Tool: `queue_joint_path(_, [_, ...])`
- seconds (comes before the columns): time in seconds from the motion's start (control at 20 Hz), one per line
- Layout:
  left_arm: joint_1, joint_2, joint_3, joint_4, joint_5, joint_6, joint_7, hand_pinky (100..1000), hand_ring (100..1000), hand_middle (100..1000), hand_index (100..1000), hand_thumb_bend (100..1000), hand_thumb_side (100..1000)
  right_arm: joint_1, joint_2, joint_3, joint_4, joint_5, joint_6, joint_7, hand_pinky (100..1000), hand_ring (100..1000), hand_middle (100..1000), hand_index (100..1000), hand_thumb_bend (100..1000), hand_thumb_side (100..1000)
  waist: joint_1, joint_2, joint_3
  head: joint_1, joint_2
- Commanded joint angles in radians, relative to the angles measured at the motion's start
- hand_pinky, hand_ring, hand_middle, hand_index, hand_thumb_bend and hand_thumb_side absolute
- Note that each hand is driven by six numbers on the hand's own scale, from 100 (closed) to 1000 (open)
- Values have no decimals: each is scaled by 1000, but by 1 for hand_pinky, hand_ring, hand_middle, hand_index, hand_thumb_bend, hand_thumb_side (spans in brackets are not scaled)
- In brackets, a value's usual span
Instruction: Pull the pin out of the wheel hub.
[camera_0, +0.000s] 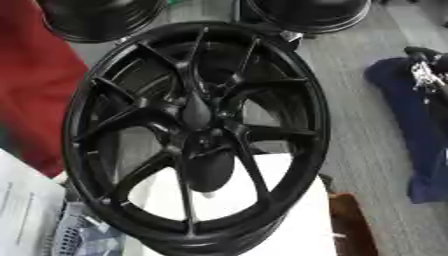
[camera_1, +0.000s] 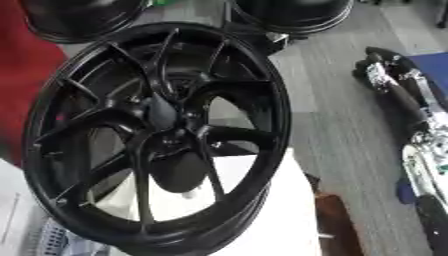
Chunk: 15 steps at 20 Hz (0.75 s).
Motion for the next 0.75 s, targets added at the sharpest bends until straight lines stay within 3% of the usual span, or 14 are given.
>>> queue_joint_path(0.05, [7,-39,2,-80,56,-31,56,723,536,486,726,277,666,-14,-27,-2,-25,-11,-4,5,968,751,666,811,100,469,-4,-26,-3,9,-12])
queue_joint_path(0.35, [52,-190,-27,-227,157,-76,156,722,538,487,726,291,655,-26,-28,2,-35,-24,-9,6,967,751,665,811,100,460,-11,-26,-9,20,-16])
queue_joint_path(0.6, [68,-202,-47,-274,248,-79,226,733,545,494,731,301,653,-31,-29,3,-39,-27,-12,6,967,751,666,811,100,449,-15,-25,-13,27,-18])
queue_joint_path(0.75, [97,-263,-53,-319,295,-113,244,734,547,496,735,301,655,-41,-28,4,-47,-30,-20,0,966,751,666,811,100,443,-21,-23,-18,38,-20])
